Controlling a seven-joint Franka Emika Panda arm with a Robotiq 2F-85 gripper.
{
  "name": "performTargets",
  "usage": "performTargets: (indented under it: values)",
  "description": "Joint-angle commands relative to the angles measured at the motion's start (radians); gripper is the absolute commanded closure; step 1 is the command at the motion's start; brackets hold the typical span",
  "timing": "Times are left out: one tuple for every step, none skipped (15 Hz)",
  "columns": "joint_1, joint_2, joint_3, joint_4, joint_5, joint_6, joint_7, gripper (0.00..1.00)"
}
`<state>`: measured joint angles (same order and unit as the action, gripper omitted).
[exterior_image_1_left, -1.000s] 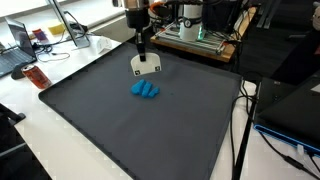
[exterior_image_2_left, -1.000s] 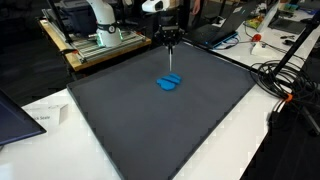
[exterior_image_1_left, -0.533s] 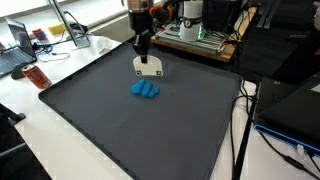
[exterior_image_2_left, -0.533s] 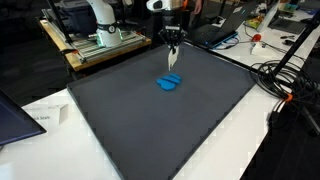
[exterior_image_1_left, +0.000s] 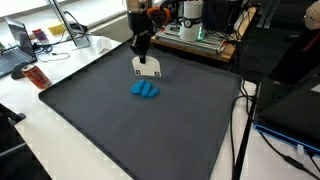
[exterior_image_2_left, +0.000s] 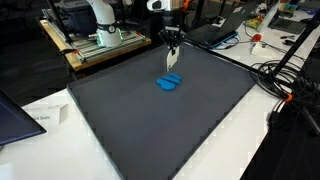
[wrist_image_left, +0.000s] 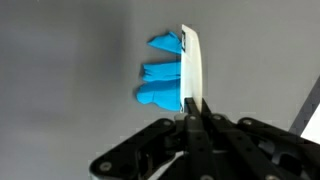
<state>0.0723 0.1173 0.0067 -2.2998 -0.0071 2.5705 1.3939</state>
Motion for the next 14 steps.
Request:
performTargets:
  values:
    - [0.012, 0.056, -0.007, 0.029, -0.033, 0.015, 0.034, 0.99]
    - [0.015, 0.072, -0.007, 0.033, -0.03, 0.02, 0.033, 0.99]
    - [0.023, 0.086, -0.016, 0.034, -0.052, 0.031, 0.059, 0.99]
    - [0.027, 0.099, -0.019, 0.035, -0.055, 0.041, 0.066, 0.99]
    - [0.036, 0.114, -0.029, 0.037, -0.076, 0.059, 0.096, 0.99]
    - [0.049, 0.128, -0.046, 0.042, -0.111, 0.069, 0.137, 0.99]
    - [0.062, 0.141, -0.062, 0.048, -0.14, 0.075, 0.176, 0.99]
    - [0.074, 0.153, -0.074, 0.056, -0.161, 0.074, 0.206, 0.99]
    - [0.086, 0.166, -0.086, 0.064, -0.182, 0.071, 0.24, 0.99]
    - [0.095, 0.176, -0.094, 0.071, -0.191, 0.067, 0.265, 0.99]
    - [0.101, 0.185, -0.096, 0.079, -0.191, 0.064, 0.277, 0.99]
    - [0.109, 0.195, -0.102, 0.087, -0.196, 0.065, 0.295, 0.99]
    - [0.113, 0.205, -0.101, 0.095, -0.188, 0.068, 0.302, 0.99]
    - [0.117, 0.213, -0.101, 0.104, -0.182, 0.066, 0.31, 0.99]
